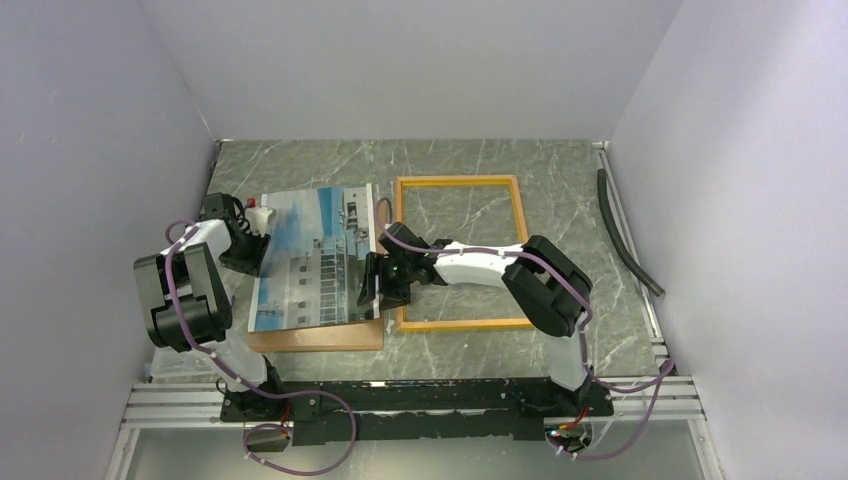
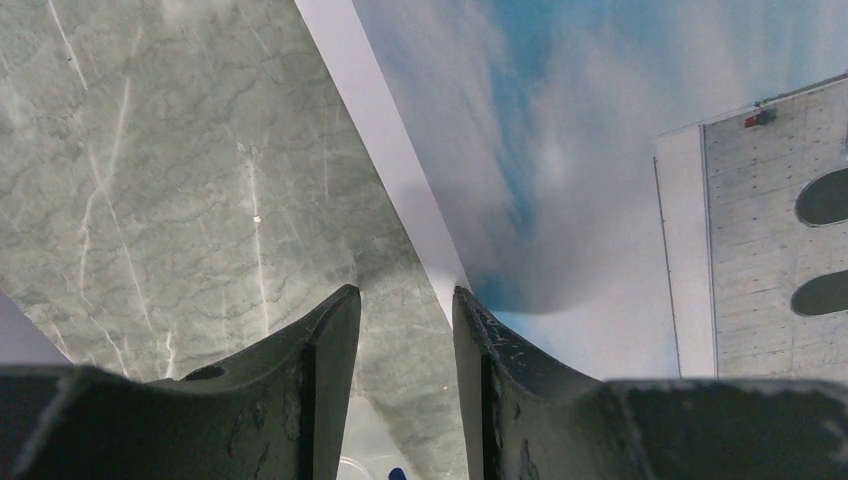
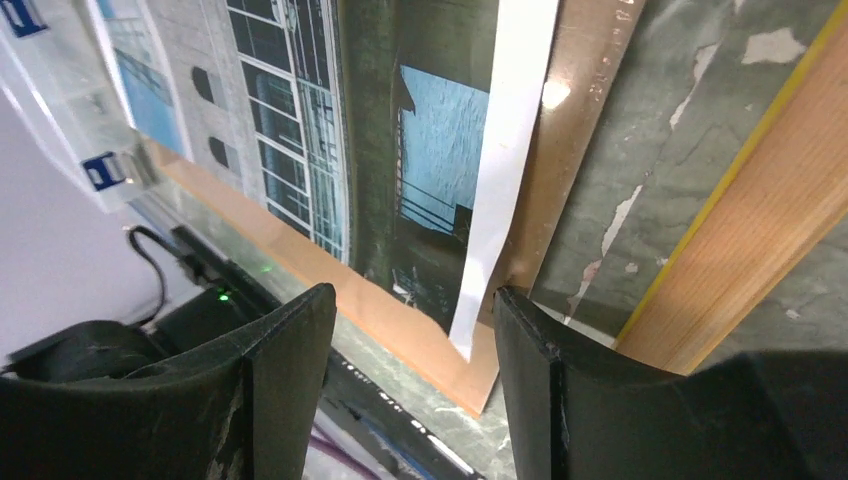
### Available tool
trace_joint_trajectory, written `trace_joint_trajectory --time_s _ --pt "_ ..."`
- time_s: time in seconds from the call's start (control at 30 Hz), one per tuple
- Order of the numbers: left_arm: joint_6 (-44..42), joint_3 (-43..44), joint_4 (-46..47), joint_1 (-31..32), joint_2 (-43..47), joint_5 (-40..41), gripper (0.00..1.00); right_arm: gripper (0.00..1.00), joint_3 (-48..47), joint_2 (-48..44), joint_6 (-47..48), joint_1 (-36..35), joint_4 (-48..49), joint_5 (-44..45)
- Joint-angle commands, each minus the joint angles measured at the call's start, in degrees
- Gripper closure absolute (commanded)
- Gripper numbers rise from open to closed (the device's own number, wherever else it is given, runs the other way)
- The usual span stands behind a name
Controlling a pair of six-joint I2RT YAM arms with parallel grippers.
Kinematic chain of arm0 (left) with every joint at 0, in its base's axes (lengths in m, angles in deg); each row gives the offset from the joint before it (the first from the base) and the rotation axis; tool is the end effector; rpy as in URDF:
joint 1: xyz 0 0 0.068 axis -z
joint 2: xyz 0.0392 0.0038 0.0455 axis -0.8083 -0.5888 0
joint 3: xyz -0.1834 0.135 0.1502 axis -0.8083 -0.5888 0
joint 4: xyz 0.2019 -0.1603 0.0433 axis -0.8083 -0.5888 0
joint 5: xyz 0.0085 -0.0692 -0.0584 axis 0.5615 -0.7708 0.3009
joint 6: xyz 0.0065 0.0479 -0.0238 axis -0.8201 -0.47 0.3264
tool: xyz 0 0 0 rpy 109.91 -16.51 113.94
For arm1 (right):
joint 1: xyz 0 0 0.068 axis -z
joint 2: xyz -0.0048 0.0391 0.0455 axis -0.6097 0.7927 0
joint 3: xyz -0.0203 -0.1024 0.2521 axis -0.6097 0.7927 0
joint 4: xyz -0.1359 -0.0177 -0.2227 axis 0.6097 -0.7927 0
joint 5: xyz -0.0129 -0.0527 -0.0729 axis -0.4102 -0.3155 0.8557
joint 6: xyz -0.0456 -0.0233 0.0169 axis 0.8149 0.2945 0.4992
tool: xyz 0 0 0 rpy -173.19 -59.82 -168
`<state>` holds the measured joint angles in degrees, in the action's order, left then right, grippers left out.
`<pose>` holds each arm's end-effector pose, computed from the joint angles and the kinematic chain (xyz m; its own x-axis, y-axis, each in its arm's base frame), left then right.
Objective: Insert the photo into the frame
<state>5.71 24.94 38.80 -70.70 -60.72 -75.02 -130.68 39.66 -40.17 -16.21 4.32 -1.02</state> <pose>0.2979 0.0866 0.1637 -0.9041 0.2532 -0.3442 0.2305 0.9673 0.1062 0.2340 0.3363 0.1562 -0.9835 -0.0425 -0.1761 -0.1431 0.7783 0.6113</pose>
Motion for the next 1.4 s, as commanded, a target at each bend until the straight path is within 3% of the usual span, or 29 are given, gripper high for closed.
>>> trace_joint_trajectory --time_s 0.0,0.27,0.63,0.9,1.17,1.37 --pt "0.9 -1.3 -3.5 1.0 -1.3 -4.4 0.55 0.37 4.7 -2.0 -6.1 0.9 9.1 -5.1" --pt "0.6 -1.4 -3.7 1.0 -0.9 -4.4 0.55 0.38 7.0 -2.1 -8.0 1.8 12.5 -5.9" --pt "0.6 -0.7 -5.2 1.0 -0.6 -5.5 0.56 0.44 11.0 -1.1 -14.6 2.4 28.5 -11.2" --pt "2.2 5.9 -12.2 0.0 0.0 -10.1 0.55 0.89 4.8 -3.9 -8.6 2.4 17.5 -6.9" --pt "3.6 17.4 -19.9 -3.3 1.9 -12.6 0.48 0.93 -4.4 -10.0 4.6 2.5 -0.2 2.0" --pt "3.4 19.5 -21.8 -3.7 2.3 -13.8 0.42 0.92 -3.1 -8.6 3.2 2.2 2.0 0.6"
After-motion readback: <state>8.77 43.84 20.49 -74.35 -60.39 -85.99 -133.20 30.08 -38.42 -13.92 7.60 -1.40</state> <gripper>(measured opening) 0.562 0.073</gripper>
